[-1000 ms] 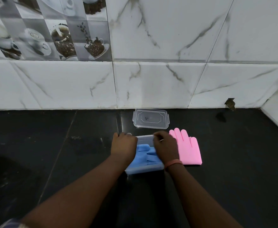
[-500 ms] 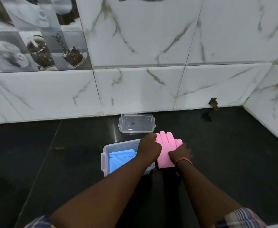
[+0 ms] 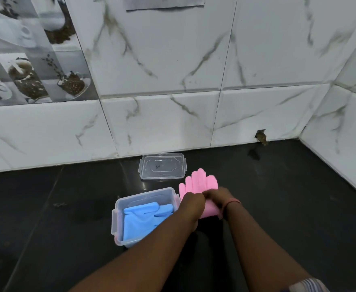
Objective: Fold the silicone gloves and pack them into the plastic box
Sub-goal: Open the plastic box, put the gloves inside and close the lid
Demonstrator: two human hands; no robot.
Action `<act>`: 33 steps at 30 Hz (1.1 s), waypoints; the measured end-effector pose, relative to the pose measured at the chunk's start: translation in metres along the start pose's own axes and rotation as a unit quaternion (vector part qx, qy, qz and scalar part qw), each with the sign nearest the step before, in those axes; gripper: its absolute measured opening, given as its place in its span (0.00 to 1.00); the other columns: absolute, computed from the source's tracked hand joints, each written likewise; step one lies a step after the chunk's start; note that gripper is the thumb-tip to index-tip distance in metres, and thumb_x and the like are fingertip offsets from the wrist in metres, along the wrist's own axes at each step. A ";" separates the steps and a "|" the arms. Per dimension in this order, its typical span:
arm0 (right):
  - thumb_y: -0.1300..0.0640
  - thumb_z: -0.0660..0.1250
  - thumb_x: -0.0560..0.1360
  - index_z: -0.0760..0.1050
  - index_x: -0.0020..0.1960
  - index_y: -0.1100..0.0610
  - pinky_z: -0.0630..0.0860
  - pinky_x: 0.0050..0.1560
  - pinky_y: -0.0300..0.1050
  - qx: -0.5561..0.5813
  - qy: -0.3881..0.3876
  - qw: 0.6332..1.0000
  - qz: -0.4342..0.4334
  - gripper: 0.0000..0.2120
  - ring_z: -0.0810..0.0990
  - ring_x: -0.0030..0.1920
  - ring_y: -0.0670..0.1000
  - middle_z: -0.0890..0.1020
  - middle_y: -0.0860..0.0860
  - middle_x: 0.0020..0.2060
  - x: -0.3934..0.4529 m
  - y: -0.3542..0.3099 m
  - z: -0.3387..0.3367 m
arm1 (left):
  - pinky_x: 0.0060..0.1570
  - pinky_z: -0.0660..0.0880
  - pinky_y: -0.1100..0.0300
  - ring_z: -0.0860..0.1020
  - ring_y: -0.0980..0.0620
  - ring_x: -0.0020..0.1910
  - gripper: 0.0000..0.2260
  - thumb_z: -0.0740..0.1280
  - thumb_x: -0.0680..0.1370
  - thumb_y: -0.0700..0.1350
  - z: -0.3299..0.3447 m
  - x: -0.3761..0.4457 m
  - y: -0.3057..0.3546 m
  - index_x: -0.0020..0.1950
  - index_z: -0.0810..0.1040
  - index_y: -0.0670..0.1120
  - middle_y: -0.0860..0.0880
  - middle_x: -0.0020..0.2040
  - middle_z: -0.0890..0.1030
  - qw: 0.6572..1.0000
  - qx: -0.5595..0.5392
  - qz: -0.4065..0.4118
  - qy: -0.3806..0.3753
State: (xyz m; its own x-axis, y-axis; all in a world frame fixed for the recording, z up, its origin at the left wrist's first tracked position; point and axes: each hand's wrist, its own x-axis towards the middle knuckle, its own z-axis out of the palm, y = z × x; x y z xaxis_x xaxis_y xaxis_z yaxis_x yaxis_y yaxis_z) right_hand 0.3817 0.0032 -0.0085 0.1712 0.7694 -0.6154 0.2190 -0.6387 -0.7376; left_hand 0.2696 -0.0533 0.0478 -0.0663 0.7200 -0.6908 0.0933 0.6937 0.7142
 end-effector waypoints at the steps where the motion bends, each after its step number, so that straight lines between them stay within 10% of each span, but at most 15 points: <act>1: 0.61 0.74 0.67 0.79 0.56 0.60 0.78 0.38 0.45 0.044 0.002 0.999 -0.024 0.17 0.84 0.44 0.56 0.84 0.56 0.46 -0.002 -0.005 0.000 | 0.73 0.70 0.48 0.75 0.44 0.63 0.15 0.59 0.83 0.43 0.000 -0.001 0.001 0.70 0.69 0.43 0.44 0.58 0.76 0.998 -0.058 0.005 0.012; 5: 0.65 0.76 0.67 0.80 0.48 0.57 0.79 0.38 0.45 0.217 0.028 0.969 -0.114 0.12 0.84 0.44 0.55 0.85 0.56 0.48 -0.020 -0.031 0.004 | 0.60 0.79 0.46 0.80 0.40 0.57 0.22 0.68 0.76 0.51 -0.006 -0.007 0.003 0.67 0.71 0.43 0.40 0.60 0.80 0.982 -0.134 0.055 0.126; 9: 0.66 0.77 0.67 0.81 0.56 0.60 0.84 0.47 0.55 0.393 -0.015 0.906 -0.156 0.17 0.86 0.48 0.59 0.87 0.58 0.50 -0.050 -0.050 0.027 | 0.46 0.80 0.55 0.84 0.46 0.48 0.24 0.73 0.75 0.60 -0.038 -0.010 0.011 0.63 0.79 0.44 0.45 0.51 0.86 0.935 -0.346 0.050 -0.060; 15: 0.60 0.80 0.66 0.79 0.64 0.55 0.79 0.60 0.61 0.444 -0.064 0.865 -0.225 0.27 0.84 0.59 0.58 0.85 0.55 0.57 -0.096 -0.027 0.107 | 0.57 0.81 0.40 0.82 0.37 0.62 0.18 0.68 0.80 0.43 -0.101 -0.001 -0.002 0.71 0.76 0.46 0.39 0.61 0.84 0.867 -0.453 0.150 -0.144; 26: 0.55 0.73 0.76 0.73 0.67 0.64 0.73 0.64 0.71 0.424 -0.150 0.878 -0.167 0.24 0.80 0.61 0.66 0.79 0.67 0.63 -0.096 -0.010 0.108 | 0.70 0.68 0.31 0.76 0.33 0.68 0.21 0.69 0.78 0.39 -0.195 -0.009 -0.038 0.72 0.75 0.38 0.34 0.69 0.78 0.920 -0.331 0.069 -0.200; 33: 0.70 0.73 0.71 0.79 0.59 0.59 0.82 0.52 0.56 0.251 0.003 0.954 -0.167 0.17 0.82 0.50 0.57 0.84 0.60 0.54 -0.096 0.004 0.122 | 0.59 0.79 0.38 0.84 0.35 0.56 0.16 0.72 0.76 0.35 -0.202 -0.006 -0.047 0.63 0.80 0.35 0.35 0.55 0.86 0.976 -0.209 -0.023 -0.057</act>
State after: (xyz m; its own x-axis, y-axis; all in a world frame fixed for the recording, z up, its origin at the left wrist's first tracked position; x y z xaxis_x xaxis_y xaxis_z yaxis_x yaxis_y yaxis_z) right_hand 0.2491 -0.0745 0.0137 0.1790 0.9294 -0.3227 -0.2245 -0.2807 -0.9332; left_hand 0.0651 -0.0869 0.0409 0.0529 0.6984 -0.7138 -0.3213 0.6887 0.6500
